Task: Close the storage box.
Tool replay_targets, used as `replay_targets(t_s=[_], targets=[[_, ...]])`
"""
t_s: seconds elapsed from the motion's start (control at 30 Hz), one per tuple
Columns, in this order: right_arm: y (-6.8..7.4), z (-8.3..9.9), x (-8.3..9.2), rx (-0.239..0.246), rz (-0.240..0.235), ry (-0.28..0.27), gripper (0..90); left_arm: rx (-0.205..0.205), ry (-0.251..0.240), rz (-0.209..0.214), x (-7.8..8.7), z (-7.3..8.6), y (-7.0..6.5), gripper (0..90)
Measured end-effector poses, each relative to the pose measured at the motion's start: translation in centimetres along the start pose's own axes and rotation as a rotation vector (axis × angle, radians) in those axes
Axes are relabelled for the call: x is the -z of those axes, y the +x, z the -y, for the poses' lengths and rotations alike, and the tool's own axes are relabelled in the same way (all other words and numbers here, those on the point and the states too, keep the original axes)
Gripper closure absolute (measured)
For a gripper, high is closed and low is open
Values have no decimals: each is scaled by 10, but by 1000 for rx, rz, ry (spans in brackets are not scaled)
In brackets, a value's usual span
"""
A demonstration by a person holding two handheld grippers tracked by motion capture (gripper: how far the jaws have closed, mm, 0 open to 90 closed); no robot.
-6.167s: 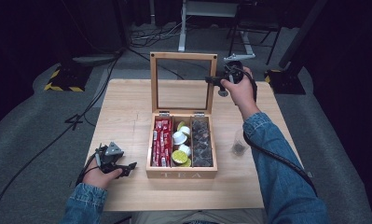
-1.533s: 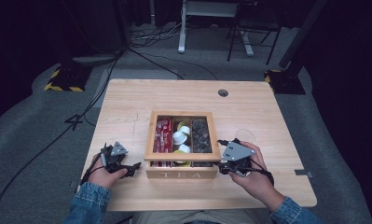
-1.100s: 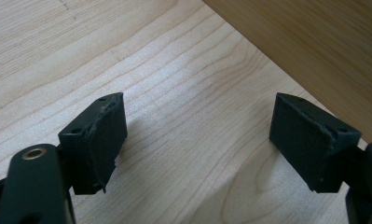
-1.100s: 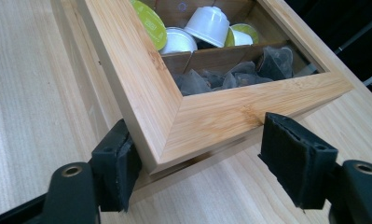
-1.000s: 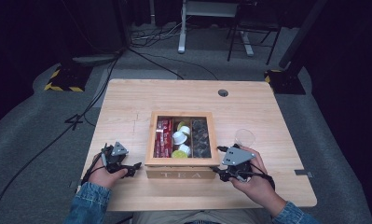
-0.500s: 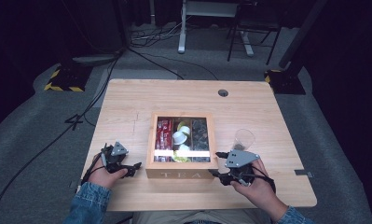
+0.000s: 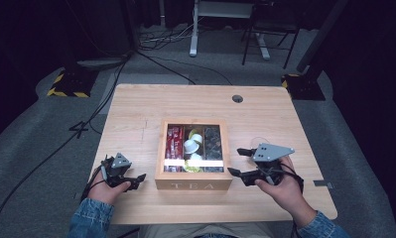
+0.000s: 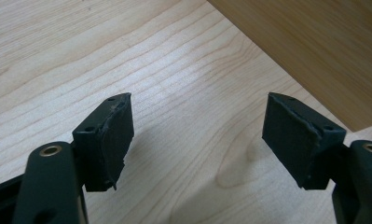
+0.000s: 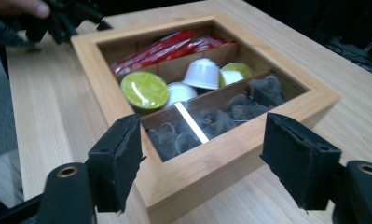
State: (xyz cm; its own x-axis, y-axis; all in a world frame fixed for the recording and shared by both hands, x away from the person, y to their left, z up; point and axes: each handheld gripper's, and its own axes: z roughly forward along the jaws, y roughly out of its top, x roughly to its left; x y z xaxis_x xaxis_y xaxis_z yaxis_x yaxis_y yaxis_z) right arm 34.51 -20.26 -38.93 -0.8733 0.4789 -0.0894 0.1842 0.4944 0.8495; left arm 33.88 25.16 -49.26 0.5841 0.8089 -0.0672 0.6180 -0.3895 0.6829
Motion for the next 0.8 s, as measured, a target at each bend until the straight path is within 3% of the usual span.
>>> replay_targets(t_s=[0.13, 0.2, 0.3, 0.4, 0.57, 0.8], targets=[[-17, 1, 11, -101, -5, -32, 224, -2, -10, -1, 5, 0, 0, 251], [-25, 2, 17, -125, 5, -43, 201, -4, -13, -1, 6, 1, 0, 247], [-31, 4, 22, -137, 13, -39, 168, -4, -13, -3, 9, 2, -1, 242], [-45, 9, 36, -155, 50, -35, 156, -2, -15, -6, 11, 2, -1, 231], [-57, 15, 50, -164, 92, -23, 156, -5, -10, -11, 13, 3, 0, 220], [-80, 37, 72, -196, 162, 43, 157, -18, 0, -15, 12, 2, 5, 198]])
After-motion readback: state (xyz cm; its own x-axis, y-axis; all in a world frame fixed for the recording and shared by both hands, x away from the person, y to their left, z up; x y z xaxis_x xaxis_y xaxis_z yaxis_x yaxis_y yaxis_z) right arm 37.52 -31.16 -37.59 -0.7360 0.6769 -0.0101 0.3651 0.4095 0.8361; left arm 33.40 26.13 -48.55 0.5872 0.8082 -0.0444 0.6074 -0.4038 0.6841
